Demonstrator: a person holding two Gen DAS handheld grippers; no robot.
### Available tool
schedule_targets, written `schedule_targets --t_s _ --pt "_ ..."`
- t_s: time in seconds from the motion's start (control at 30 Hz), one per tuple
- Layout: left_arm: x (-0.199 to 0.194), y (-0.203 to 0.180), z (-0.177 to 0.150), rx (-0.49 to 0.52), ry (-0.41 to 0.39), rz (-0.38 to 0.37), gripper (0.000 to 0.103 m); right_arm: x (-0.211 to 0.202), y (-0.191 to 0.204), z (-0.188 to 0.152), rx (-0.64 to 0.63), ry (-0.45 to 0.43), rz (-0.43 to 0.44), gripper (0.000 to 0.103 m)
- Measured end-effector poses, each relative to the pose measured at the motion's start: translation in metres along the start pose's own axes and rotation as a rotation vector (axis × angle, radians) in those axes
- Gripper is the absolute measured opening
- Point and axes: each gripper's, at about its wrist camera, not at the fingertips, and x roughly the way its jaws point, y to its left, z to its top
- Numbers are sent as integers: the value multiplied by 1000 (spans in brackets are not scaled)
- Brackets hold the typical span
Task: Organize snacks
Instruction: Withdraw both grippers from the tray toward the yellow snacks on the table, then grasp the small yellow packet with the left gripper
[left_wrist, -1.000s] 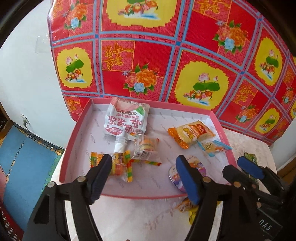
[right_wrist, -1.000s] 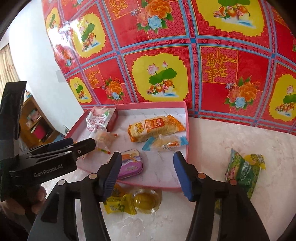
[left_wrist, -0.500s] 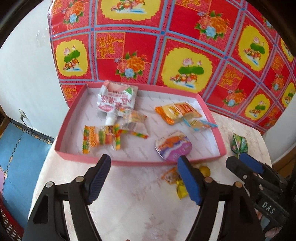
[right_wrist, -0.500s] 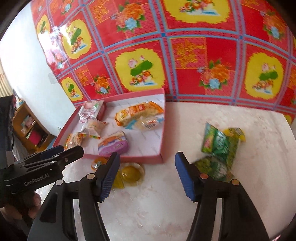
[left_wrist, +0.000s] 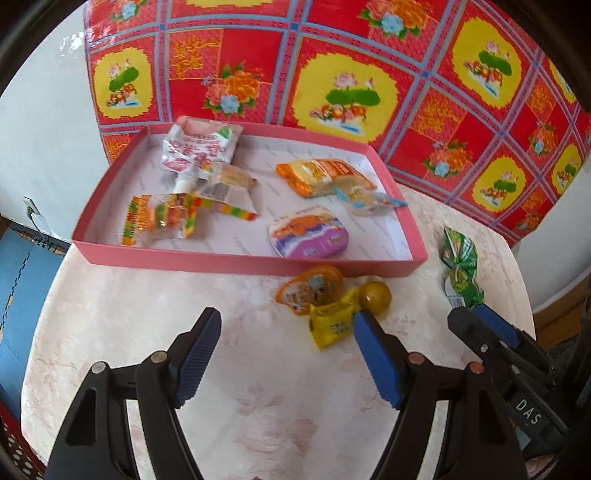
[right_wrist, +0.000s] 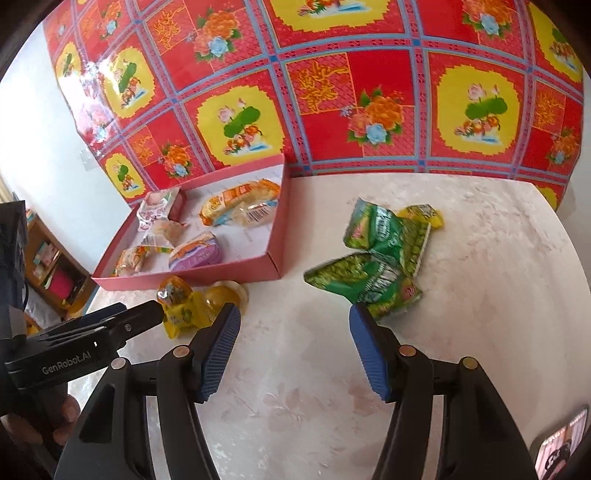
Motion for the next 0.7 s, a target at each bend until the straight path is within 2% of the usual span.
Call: schedule_targets --t_s 0.27,0.4,0.57,0.7 --pt "11 -19 -5 32 15 -7 76 5 -3 -6 3 14 23 63" --pt "14 -25 -4 45 18 7 68 9 -5 -8 10 27 33 63" --pt "20 -29 -3 55 19 20 51 12 -9 -9 25 37 42 63" --pt "22 -31 -1 63 1 28 51 13 -11 -9 32 38 48 63"
